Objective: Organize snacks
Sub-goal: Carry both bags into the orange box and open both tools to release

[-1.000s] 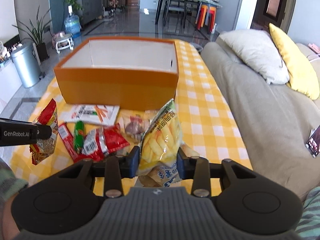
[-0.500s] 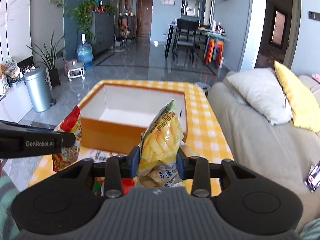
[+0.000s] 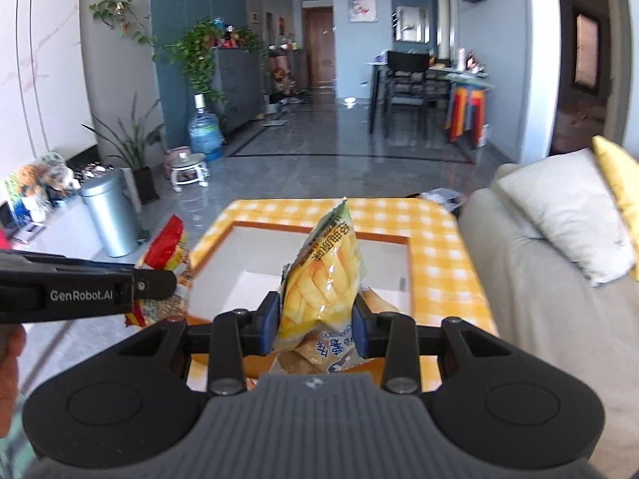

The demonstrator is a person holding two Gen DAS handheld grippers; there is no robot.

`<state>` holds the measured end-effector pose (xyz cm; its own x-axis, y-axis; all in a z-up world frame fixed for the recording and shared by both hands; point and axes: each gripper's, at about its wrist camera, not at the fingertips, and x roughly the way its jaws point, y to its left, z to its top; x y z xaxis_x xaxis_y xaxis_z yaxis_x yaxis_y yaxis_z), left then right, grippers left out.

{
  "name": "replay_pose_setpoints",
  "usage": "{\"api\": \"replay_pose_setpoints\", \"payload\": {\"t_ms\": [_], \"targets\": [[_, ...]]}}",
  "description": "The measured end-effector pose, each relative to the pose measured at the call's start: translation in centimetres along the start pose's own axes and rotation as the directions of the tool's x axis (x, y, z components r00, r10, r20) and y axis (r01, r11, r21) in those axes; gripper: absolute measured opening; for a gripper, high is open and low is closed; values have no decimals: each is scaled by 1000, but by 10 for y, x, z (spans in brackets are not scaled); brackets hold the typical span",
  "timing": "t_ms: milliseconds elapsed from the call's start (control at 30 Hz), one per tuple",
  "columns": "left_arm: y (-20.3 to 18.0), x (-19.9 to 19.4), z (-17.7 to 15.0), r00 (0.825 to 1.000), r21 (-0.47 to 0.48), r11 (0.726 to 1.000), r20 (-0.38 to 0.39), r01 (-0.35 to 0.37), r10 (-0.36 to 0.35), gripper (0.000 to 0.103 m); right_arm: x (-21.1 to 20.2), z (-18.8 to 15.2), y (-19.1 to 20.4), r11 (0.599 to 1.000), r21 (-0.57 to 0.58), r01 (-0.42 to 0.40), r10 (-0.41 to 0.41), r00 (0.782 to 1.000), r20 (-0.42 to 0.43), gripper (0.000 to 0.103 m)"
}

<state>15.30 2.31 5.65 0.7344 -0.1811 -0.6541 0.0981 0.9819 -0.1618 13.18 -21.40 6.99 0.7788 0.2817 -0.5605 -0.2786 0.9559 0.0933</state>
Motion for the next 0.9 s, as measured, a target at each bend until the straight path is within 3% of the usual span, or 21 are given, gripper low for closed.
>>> {"api": "replay_pose_setpoints", "payload": {"t_ms": [100, 300, 567, 900], "targets": [[8, 15, 15, 1000, -6, 1000, -4, 1, -1, 38, 25, 19, -10, 997, 32, -70, 70, 997, -11, 34], [16, 50, 34, 1000, 19, 1000, -18, -10, 10, 38, 82, 34, -16, 990, 79, -115, 119, 992, -38, 34], [29, 107, 19, 984, 76, 996, -171, -45, 57, 38, 170, 12, -8, 992, 87, -87, 105, 969, -225, 34], [35, 130, 1, 952, 103, 993, -294, -59, 87, 38, 210, -7, -9, 993, 65, -94, 112, 925, -363, 34]]}}
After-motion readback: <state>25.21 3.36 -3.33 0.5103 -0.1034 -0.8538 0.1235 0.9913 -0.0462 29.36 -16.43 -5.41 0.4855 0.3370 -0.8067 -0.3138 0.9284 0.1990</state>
